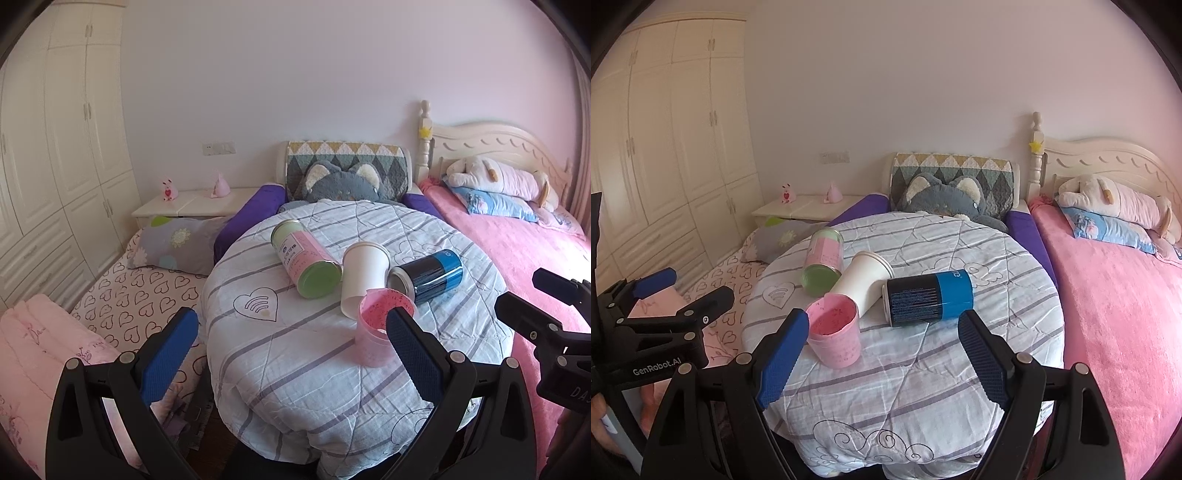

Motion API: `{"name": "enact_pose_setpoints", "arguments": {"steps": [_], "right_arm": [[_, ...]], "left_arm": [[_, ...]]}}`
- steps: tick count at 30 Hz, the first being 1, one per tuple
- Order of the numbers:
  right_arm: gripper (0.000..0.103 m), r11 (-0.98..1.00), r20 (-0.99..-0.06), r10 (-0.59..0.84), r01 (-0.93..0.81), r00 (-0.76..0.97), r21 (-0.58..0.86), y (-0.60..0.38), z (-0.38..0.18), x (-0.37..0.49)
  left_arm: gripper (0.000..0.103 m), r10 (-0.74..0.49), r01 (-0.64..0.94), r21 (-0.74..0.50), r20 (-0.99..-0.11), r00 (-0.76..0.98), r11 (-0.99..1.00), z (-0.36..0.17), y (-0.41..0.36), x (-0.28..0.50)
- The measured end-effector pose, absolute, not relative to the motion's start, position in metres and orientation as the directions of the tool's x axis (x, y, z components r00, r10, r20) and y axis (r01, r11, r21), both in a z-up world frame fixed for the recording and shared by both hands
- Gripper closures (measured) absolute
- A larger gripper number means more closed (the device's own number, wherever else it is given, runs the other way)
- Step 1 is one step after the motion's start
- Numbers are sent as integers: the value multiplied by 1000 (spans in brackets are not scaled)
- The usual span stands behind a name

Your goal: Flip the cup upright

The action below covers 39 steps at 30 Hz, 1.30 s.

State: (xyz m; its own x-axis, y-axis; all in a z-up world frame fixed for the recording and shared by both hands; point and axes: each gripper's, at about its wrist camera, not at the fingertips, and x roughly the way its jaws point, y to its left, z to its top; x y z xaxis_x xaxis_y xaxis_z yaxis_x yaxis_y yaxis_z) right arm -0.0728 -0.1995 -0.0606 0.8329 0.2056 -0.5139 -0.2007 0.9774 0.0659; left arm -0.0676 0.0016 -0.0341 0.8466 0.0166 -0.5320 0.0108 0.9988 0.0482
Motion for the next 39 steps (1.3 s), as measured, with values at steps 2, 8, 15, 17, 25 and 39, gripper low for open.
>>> {"name": "enact_pose_setpoints", "arguments": {"steps": [2,8,15,17,25,39], "right_arm": [[19,977,-516,207,-202,831,66,-199,-62,-72],[19,976,-511,213,-207,833,69,-200,-62,-72],[19,974,-509,220,-214,832,72,-200,-64,-72],[19,974,-509,222,-215,832,72,-199,-64,-71],[19,973,-514,223,-217,828,73,-199,-66,-69],[19,973,-512,224,-217,829,74,-199,-66,-69]], "left_arm": [[0,15,14,51,-535,845,999,-34,1,-67],[0,17,13,52,-537,844,999,-35,0,-67],[0,18,13,53,-542,840,998,-37,0,-67],[0,18,13,53,-544,839,998,-38,1,-67],[0,17,11,47,-545,838,999,-40,1,-66],[0,19,10,49,-545,838,999,-40,1,-66]]}}
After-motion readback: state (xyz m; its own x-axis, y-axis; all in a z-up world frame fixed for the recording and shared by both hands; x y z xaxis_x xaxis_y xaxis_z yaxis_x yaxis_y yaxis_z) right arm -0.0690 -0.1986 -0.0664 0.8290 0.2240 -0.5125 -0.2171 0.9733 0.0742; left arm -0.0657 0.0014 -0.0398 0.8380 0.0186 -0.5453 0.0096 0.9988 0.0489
